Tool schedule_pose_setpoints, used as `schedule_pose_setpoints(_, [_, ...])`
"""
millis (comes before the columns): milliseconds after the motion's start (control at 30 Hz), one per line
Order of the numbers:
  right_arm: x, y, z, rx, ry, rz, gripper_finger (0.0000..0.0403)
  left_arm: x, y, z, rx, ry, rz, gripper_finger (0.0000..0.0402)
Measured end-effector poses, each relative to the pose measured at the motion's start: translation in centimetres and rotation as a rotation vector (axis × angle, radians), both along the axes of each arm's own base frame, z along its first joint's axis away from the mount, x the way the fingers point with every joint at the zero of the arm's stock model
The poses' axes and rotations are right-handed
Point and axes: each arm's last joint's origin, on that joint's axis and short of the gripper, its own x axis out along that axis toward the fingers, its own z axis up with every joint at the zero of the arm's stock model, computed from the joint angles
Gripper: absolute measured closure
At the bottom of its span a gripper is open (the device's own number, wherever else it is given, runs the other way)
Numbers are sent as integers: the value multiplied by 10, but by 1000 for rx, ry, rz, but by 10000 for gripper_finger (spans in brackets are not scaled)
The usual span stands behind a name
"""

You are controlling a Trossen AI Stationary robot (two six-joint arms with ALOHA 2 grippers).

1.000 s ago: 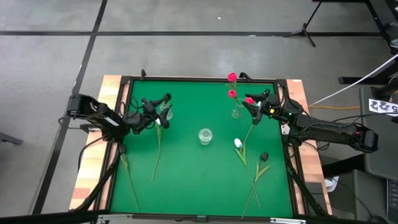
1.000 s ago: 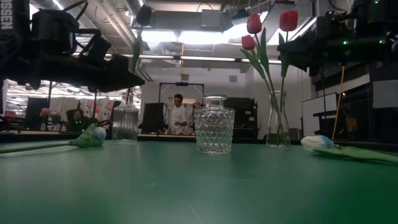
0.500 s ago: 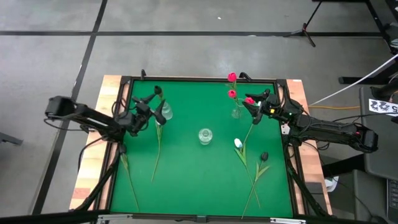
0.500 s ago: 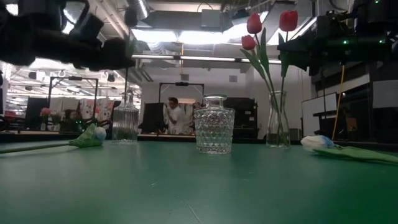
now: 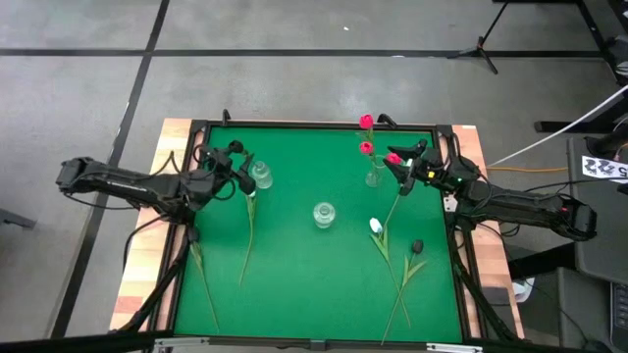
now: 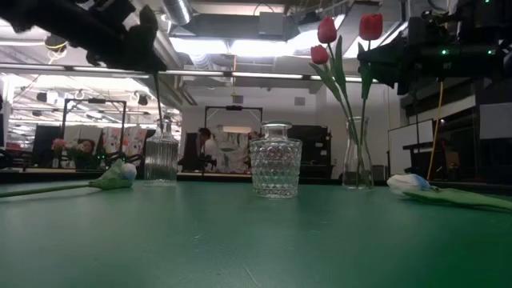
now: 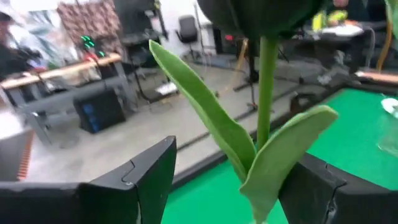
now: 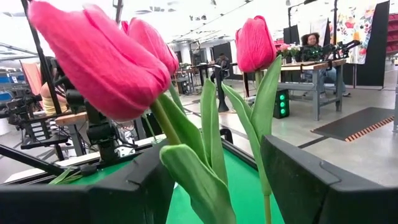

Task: Sort flowers into vase by color
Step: Put the left black tulip into the left transparent vase

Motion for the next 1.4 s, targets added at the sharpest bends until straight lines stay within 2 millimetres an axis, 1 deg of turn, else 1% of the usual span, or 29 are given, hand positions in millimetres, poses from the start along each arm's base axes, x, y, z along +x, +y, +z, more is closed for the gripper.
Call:
schedule_pose_setpoints(233, [0, 0, 1, -5, -13, -1, 174, -9, -1, 27, -155, 69, -84, 158])
schedule_pose_setpoints(333, [0, 0, 2, -8, -20, -2, 174, -12, -2, 40, -238, 68, -120, 158])
schedule_pose_setpoints(500, [0, 0, 2, -8, -19, -2, 174, -18, -4, 55, -358, 46, -162, 158])
schedule_pose_setpoints(667, [0, 0, 2, -18, -15, -4, 174, -26, -7, 60, -543, 57, -200, 158])
schedule_pose_setpoints(767, [0, 0, 2, -28, -11, -6, 174, -32, -10, 58, -682, 98, -237, 158])
schedule_pose_setpoints(867, [0, 0, 2, -29, -11, -6, 174, -35, -14, 54, -863, 121, -284, 158])
schedule_pose_setpoints(1000, [0, 0, 2, -34, -7, -7, 174, -32, -20, 46, -1116, 157, -290, 160])
schedule_pose_setpoints(1067, [0, 0, 2, -48, -1, -10, 174, -29, -24, 41, -1232, 175, -242, 165])
schedule_pose_setpoints(1167, [0, 0, 2, -54, 1, -11, 174, -23, -30, 32, -1402, 182, -89, 175])
schedule_pose_setpoints(1267, [0, 0, 2, -54, 1, -11, 174, -14, -43, 23, -1552, 225, 8, 185])
schedule_pose_setpoints(1400, [0, 0, 2, -54, 2, -8, 174, -3, -65, 10, -1610, 276, 150, 197])
